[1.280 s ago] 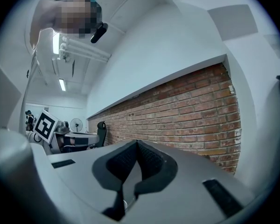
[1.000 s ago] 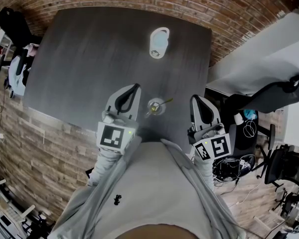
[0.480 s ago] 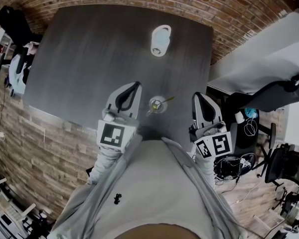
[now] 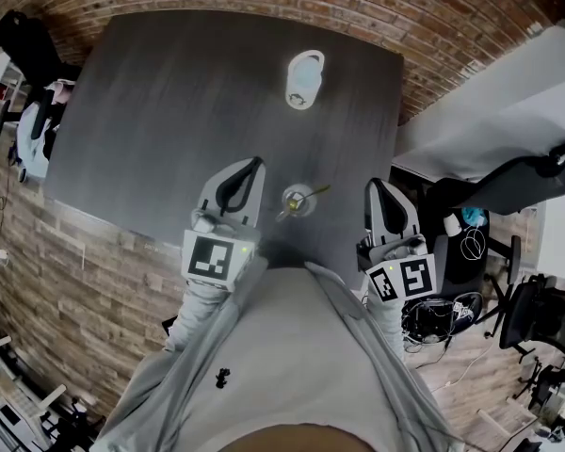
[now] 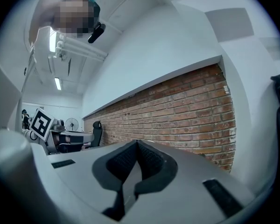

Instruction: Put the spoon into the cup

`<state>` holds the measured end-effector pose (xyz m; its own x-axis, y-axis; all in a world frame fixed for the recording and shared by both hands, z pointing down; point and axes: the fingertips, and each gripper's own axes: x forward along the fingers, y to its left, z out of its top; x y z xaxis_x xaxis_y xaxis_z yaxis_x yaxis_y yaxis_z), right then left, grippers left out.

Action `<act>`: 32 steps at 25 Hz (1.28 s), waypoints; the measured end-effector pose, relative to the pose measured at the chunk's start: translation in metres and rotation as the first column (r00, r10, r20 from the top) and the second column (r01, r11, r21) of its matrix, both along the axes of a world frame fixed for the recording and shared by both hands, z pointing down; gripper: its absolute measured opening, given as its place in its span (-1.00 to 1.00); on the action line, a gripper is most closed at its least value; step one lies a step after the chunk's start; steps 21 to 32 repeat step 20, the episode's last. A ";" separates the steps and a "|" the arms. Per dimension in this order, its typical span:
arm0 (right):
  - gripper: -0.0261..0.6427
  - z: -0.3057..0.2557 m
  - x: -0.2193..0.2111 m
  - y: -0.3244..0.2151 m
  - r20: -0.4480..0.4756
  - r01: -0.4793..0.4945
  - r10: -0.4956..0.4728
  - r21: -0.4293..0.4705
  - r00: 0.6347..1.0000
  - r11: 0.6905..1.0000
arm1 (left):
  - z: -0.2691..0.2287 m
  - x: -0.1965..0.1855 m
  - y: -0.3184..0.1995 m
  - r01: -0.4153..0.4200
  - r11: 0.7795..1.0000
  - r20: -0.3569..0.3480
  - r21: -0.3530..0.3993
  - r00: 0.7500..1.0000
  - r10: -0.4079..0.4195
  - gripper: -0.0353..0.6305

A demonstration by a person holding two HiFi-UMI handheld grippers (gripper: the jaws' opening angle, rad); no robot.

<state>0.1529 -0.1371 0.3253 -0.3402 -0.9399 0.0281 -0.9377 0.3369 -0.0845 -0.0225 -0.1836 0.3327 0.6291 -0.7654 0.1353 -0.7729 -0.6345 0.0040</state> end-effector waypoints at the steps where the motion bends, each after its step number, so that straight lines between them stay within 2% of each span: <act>1: -0.88 0.000 0.000 0.000 0.001 0.000 0.000 0.001 1.000 1.000 | 0.000 0.000 0.000 0.003 1.000 -0.002 -0.004 1.000 -0.003 -0.83; 8: -0.87 0.002 0.000 0.003 0.004 -0.005 0.005 -0.003 1.000 1.000 | 0.003 -0.002 0.000 -0.014 1.000 0.023 0.023 1.000 0.014 -0.83; 11: -0.87 0.002 0.000 0.004 0.004 -0.006 0.006 -0.006 1.000 1.000 | -0.001 -0.002 0.001 0.002 1.000 0.001 0.000 1.000 -0.002 -0.83; 15: -0.87 0.000 -0.001 0.005 -0.002 0.000 0.000 -0.005 1.000 1.000 | -0.001 -0.002 0.001 -0.010 1.000 0.013 0.021 1.000 0.010 -0.83; 32: -0.88 0.003 -0.001 0.006 -0.001 -0.004 0.004 -0.005 1.000 1.000 | 0.000 -0.002 0.002 0.000 1.000 0.005 0.010 1.000 0.000 -0.83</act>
